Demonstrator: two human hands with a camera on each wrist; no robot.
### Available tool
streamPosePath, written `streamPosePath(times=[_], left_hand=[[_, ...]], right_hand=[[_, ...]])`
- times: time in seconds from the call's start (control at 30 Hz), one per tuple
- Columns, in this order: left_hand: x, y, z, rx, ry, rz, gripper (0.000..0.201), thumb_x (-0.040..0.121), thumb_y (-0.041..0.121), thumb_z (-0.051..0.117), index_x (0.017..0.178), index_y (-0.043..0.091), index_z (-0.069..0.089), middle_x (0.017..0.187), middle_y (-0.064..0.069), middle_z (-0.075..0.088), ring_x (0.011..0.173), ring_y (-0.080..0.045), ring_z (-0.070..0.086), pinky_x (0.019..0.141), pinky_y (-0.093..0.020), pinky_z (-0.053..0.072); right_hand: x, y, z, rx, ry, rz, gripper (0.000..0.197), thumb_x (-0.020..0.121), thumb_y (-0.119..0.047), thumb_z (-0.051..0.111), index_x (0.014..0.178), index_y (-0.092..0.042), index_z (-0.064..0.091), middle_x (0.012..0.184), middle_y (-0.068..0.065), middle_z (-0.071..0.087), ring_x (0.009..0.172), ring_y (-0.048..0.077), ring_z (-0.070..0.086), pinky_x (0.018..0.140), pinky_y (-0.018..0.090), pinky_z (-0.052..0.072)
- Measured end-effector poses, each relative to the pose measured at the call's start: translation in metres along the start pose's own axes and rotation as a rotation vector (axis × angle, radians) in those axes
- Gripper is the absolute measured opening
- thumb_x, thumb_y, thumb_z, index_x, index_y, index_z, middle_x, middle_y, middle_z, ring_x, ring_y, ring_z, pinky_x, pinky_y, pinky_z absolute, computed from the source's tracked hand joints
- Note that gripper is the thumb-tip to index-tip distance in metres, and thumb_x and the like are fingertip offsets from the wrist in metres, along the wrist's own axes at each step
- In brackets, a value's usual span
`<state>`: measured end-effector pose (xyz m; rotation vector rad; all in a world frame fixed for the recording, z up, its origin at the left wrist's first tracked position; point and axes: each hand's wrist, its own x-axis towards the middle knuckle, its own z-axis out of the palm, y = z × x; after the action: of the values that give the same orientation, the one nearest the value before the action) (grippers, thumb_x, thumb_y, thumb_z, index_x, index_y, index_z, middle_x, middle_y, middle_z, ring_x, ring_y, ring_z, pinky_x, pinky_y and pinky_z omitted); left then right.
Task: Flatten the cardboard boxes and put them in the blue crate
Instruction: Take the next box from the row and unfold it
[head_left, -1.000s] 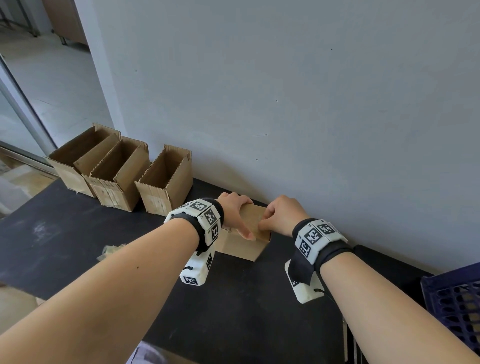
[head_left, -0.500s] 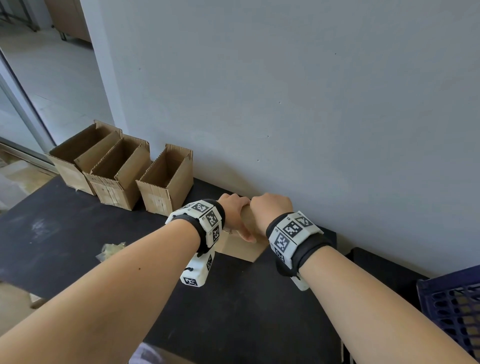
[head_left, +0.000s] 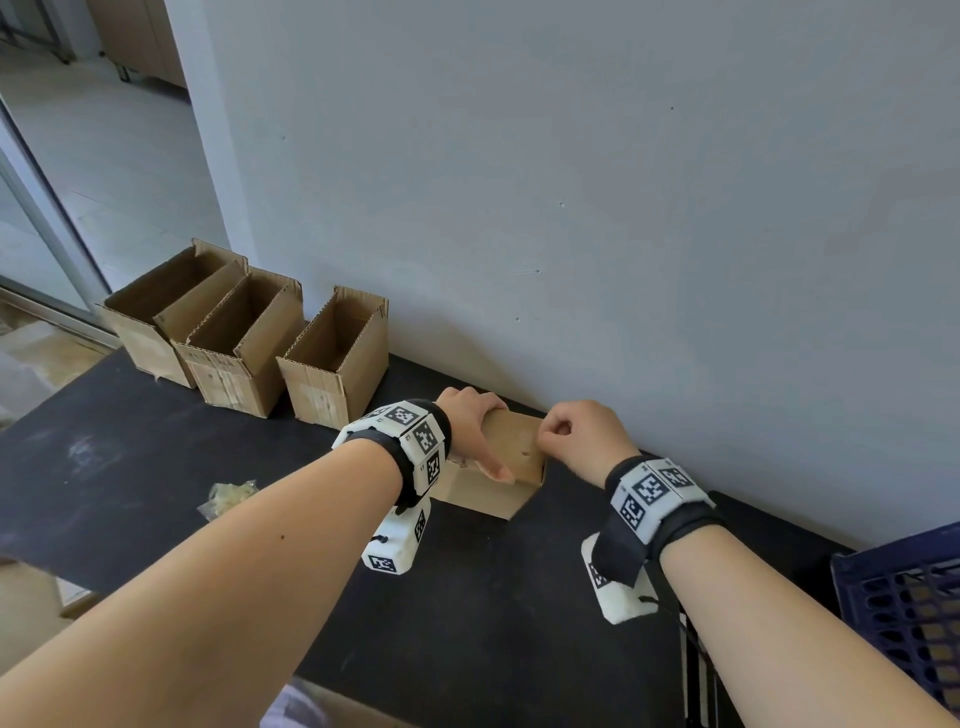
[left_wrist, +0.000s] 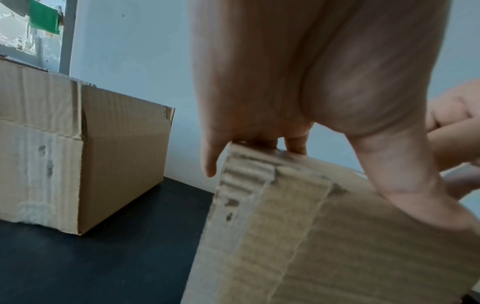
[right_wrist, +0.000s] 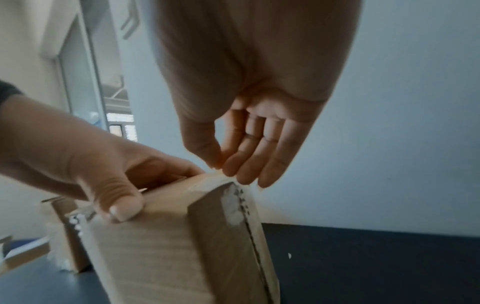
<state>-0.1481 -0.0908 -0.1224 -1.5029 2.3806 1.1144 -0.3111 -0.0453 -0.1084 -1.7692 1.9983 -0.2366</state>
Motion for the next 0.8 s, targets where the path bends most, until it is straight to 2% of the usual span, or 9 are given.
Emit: streamPosePath(times=[0.07,0.13,0.2,0.37,0.53,0.67,0.8], left_hand=[[0.0,0.0,0.0,0.005,-0.004,0.0,0.091,0.068,0.043,0.081,0.143,0.027,0.033,0.134,0.0,0.041,0.129,-0.022,0.03,0.104,-0.04,0.035],[0.001,0.0,0.0,0.015,-0.004,0.002,0.09,0.068,0.044,0.08,0.142,0.027,0.033,0.133,0.0,0.041,0.129,-0.022,0.03,0.103,-0.04,0.035],[0.001,0.0,0.0,0.022,-0.001,0.0,0.09,0.068,0.045,0.08,0.142,0.028,0.033,0.133,0.001,0.041,0.129,-0.021,0.03,0.103,-0.04,0.034],[0.002,0.0,-0.001,0.017,-0.001,-0.003,0.09,0.068,0.044,0.081,0.142,0.027,0.033,0.133,0.0,0.042,0.129,-0.022,0.031,0.104,-0.041,0.035],[0.002,0.001,-0.001,0.031,0.0,0.001,0.09,0.068,0.044,0.08,0.143,0.027,0.032,0.134,0.0,0.041,0.13,-0.021,0.03,0.103,-0.039,0.034],[0.004,0.001,-0.002,0.02,-0.004,-0.004,0.091,0.067,0.044,0.081,0.143,0.028,0.032,0.133,0.001,0.041,0.13,-0.021,0.03,0.102,-0.038,0.036],[0.004,0.001,-0.001,0.014,-0.006,-0.001,0.091,0.067,0.043,0.081,0.142,0.028,0.033,0.132,0.001,0.041,0.129,-0.02,0.029,0.099,-0.037,0.038]], right_hand=[[-0.002,0.005,0.004,0.148,0.03,0.034,0.01,0.073,-0.027,0.075,0.075,-0.023,0.067,0.07,-0.007,0.063,0.067,0.009,0.058,0.066,0.026,0.047],[-0.004,0.008,0.011,0.159,0.024,0.037,0.026,0.068,-0.036,0.081,0.082,-0.023,0.064,0.073,-0.007,0.061,0.067,0.009,0.056,0.064,0.025,0.044],[-0.005,0.008,0.017,0.144,0.054,0.015,0.03,0.068,-0.035,0.082,0.084,-0.022,0.06,0.072,-0.006,0.057,0.067,0.011,0.054,0.065,0.027,0.044],[-0.004,0.012,0.017,0.158,0.101,-0.014,0.014,0.075,-0.023,0.077,0.084,-0.02,0.066,0.072,-0.004,0.059,0.076,0.017,0.06,0.078,0.033,0.051],[-0.005,0.009,0.018,0.117,0.082,-0.014,0.026,0.068,-0.032,0.08,0.085,-0.023,0.063,0.073,-0.006,0.059,0.072,0.013,0.057,0.072,0.029,0.049],[-0.002,0.01,0.014,0.123,0.089,-0.03,0.014,0.072,-0.023,0.078,0.08,-0.022,0.067,0.068,-0.01,0.057,0.07,0.011,0.056,0.073,0.027,0.048],[-0.002,0.015,0.013,0.135,0.106,-0.05,0.011,0.073,-0.023,0.078,0.077,-0.025,0.068,0.068,-0.011,0.058,0.07,0.012,0.056,0.074,0.029,0.05]])
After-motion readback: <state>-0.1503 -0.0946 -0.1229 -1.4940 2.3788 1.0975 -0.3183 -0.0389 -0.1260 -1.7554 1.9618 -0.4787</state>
